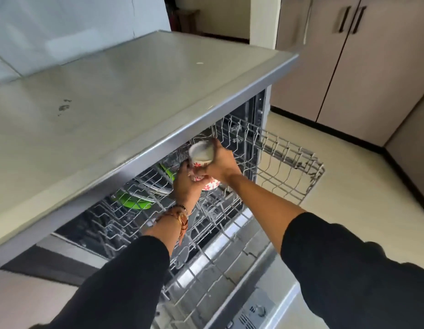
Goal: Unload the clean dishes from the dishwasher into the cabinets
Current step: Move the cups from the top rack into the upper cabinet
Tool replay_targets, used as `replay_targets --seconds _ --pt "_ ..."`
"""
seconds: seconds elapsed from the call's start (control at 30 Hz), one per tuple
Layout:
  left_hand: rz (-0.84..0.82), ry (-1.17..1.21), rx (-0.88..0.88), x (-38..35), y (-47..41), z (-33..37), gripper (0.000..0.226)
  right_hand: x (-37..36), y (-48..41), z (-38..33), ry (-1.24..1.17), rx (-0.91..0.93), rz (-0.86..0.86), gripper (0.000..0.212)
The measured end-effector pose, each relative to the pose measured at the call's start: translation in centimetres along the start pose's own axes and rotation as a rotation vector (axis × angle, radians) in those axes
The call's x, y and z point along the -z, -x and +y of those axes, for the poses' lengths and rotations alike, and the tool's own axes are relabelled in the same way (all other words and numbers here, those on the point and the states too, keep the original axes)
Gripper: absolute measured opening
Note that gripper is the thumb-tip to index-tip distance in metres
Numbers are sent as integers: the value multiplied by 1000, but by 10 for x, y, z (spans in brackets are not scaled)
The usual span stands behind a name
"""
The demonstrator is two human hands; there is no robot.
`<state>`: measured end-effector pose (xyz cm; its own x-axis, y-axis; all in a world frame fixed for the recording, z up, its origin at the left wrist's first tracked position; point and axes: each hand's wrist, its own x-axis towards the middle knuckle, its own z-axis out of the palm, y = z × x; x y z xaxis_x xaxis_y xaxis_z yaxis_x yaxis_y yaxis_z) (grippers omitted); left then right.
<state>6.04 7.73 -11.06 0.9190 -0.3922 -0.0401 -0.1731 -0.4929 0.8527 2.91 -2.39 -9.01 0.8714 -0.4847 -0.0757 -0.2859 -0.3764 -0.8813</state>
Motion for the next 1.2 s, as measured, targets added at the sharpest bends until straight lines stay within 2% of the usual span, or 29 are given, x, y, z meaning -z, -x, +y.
replay_targets --seconds 0.13,0.23,0.37,0.53,0.63,0.77,0.83,0.93,1.1,1.2 --pt "-63 223 59 -6 65 35 57 43 64 -10 65 18 13 90" --pt "-43 259 21 -6 125 67 60 74 117 -24 128 57 31 88" --pt "49 312 -39 10 211 112 71 113 197 -60 178 113 28 89" --pt "199 268 -62 67 320 170 65 147 303 -136 193 212 -9 86" --pt "327 190 -119 133 369 201 61 149 354 -202 182 323 -36 82" --pt "489 111 -207 233 405 230 68 131 398 -305 107 487 -59 79" --pt "567 64 -231 288 417 247 62 117 410 -359 67 562 -74 75" --pt "666 -15 -270 369 429 275 58 92 420 -437 8 660 -110 69" --pt "822 -47 -286 497 417 296 67 37 412 -565 -7 803 -157 72" --pt "876 -70 -313 570 400 305 62 3 398 -640 -30 869 -162 71"
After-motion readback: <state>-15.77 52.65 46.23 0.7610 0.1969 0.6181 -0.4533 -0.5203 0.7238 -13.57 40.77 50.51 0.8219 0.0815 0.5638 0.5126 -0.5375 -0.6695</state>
